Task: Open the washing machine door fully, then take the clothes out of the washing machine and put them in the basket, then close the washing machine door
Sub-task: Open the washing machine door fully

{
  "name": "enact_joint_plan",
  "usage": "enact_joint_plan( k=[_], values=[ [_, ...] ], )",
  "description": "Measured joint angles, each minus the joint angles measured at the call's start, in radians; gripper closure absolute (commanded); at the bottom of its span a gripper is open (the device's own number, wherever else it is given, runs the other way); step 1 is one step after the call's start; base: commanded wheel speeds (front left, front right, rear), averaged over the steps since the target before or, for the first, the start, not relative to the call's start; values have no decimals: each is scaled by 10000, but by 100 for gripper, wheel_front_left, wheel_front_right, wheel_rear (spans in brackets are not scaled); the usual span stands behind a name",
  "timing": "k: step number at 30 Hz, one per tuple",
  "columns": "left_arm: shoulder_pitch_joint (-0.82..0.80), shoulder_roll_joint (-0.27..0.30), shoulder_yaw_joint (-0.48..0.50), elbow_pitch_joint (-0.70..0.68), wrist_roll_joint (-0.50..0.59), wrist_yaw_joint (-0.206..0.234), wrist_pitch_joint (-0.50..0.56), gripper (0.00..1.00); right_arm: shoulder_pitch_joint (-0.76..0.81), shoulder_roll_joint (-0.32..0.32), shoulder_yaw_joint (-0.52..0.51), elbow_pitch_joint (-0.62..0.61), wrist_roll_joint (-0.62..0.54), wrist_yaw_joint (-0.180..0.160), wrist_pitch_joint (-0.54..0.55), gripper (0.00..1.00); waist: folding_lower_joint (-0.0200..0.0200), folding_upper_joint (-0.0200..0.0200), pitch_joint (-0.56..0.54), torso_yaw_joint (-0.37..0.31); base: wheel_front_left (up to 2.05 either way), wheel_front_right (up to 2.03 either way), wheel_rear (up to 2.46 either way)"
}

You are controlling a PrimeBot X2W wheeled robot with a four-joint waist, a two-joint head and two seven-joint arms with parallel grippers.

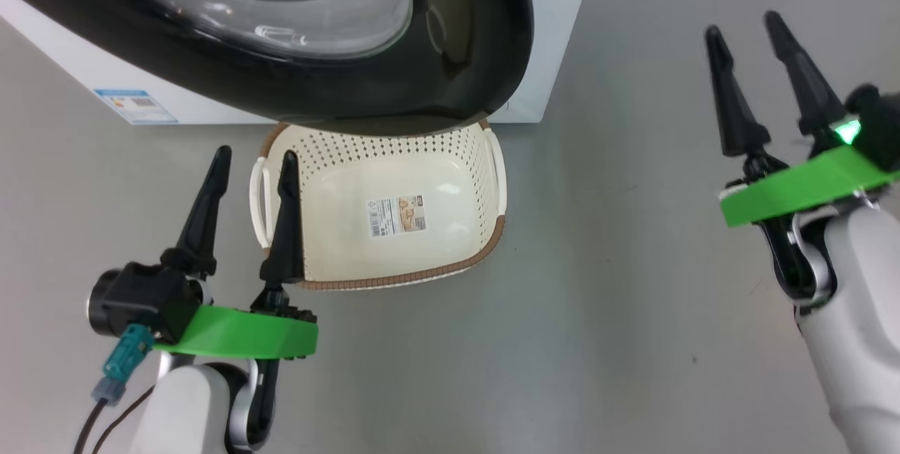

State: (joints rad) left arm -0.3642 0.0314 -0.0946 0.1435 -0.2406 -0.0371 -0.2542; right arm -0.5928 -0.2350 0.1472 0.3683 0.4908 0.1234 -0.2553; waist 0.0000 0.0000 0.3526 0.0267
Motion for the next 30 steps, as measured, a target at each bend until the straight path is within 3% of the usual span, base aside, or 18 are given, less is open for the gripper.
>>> enact_joint_plan(
  k=[5,10,16,30],
  values=[
    [40,-2,107,-31,0,-10,0,0,1033,788,-1287,-974,-1478,8,-2,0,0,0,-206,-73,0,0,0],
    [198,0,182,-77,4,-75,0,0,2015,1202,-1580,-1885,-2069,10,-2,0,0,0,-273,-98,0,0,0],
    [206,0,242,-134,17,-77,0,0,2773,1298,-1599,-2736,-2326,8,-2,0,0,0,-239,-83,0,0,0],
    [209,0,263,-186,109,-90,0,0,3280,1304,-1593,-2984,-2383,10,-2,0,0,0,-204,-48,0,0,0]
  ],
)
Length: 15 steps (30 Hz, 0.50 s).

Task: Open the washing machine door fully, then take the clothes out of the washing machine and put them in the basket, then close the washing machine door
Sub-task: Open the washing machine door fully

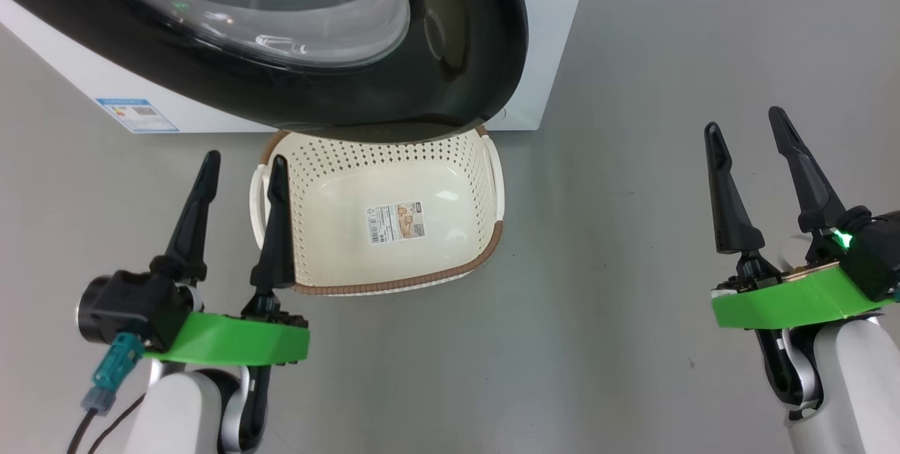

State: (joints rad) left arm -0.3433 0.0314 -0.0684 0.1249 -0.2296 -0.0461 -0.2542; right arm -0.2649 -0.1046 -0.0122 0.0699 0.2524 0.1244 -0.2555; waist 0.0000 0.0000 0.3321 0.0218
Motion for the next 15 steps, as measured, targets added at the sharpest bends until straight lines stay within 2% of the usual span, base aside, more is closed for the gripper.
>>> enact_joint_plan(
  k=[15],
  values=[
    [0,0,12,12,12,-159,0,0,-1,63,217,130,-6,0,0,0,0,0,-39,-11,0,0,0]
  ],
)
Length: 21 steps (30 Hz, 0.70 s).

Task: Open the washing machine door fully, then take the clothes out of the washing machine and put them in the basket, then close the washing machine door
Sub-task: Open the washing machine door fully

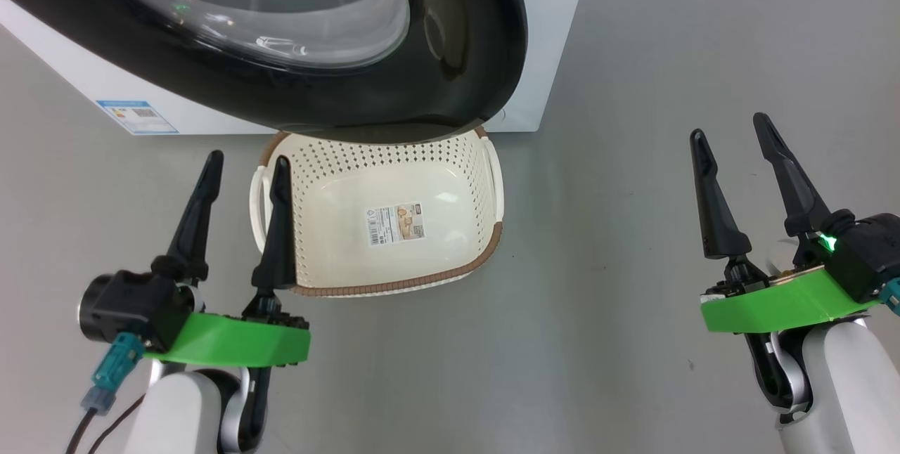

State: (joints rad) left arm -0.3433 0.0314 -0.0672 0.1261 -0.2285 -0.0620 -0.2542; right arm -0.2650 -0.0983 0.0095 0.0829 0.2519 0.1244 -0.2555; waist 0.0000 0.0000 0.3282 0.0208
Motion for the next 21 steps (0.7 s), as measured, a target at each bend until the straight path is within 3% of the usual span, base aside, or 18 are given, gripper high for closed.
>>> enact_joint_plan(
  k=[8,9,10,11,15,21],
  values=[
    [0,0,-21,0,2,0,0,0,0,8,36,2,13,0,0,0,0,0,-35,31,0,0,0],
    [0,0,-29,2,0,0,0,0,0,6,67,-6,38,0,0,46,0,0,-35,46,0,0,0],
    [0,0,-35,2,2,0,0,0,0,8,100,-21,81,0,0,84,0,0,-33,63,0,0,0],
    [0,0,-36,2,2,0,0,0,-1,-6,163,-13,151,0,0,100,1,0,-29,79,0,0,0],
    [0,0,-92,-25,2,2,0,0,-97,-58,512,127,1223,0,2,100,0,0,54,131,0,0,0],
    [-3,0,-374,-157,46,15,0,0,-1154,-334,1179,485,3875,-2,0,100,0,0,204,252,0,0,0]
  ],
)
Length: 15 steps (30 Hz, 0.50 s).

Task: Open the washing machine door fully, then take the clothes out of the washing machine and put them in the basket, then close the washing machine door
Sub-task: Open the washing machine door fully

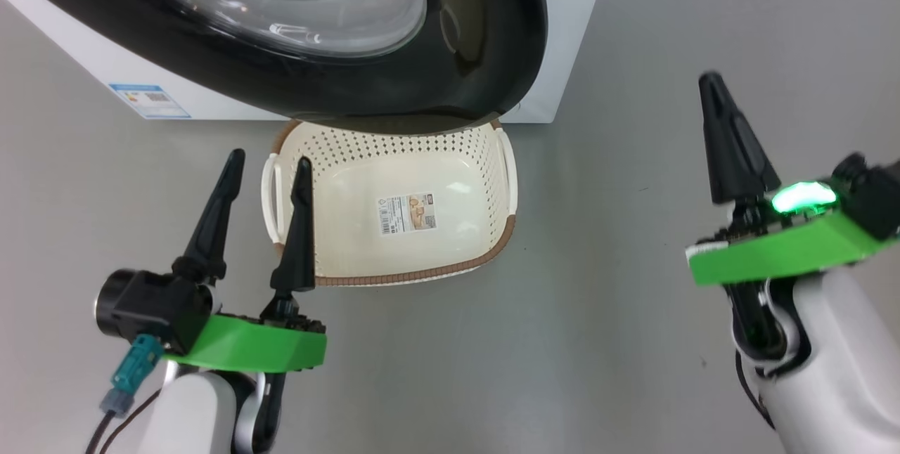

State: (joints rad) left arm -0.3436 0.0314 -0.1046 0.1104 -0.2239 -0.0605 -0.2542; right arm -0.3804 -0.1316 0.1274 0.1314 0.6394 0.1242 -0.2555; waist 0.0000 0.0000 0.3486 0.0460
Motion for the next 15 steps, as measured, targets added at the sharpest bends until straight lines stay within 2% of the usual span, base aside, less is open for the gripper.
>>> enact_joint_plan(
  k=[3,6,9,12,15],
  values=[
    [-3,0,-90,-73,58,71,0,0,-711,-313,510,249,1367,0,0,100,0,0,68,79,0,0,0],
    [-4,2,-184,-115,58,81,0,0,-1419,-554,1030,662,3348,0,46,100,0,0,116,172,0,0,0],
    [-6,2,-284,-153,59,82,0,0,-2186,-849,1241,959,5313,0,727,100,0,0,160,287,0,0,0],
    [-24,0,-414,-249,155,84,0,0,-2946,-1367,1565,1062,6590,-2,1620,100,0,0,235,436,0,0,0],
    [-74,2,-504,-382,161,178,0,0,-3572,-1620,1753,1172,7996,-2,2784,100,0,0,351,581,0,0,0]
  ],
)
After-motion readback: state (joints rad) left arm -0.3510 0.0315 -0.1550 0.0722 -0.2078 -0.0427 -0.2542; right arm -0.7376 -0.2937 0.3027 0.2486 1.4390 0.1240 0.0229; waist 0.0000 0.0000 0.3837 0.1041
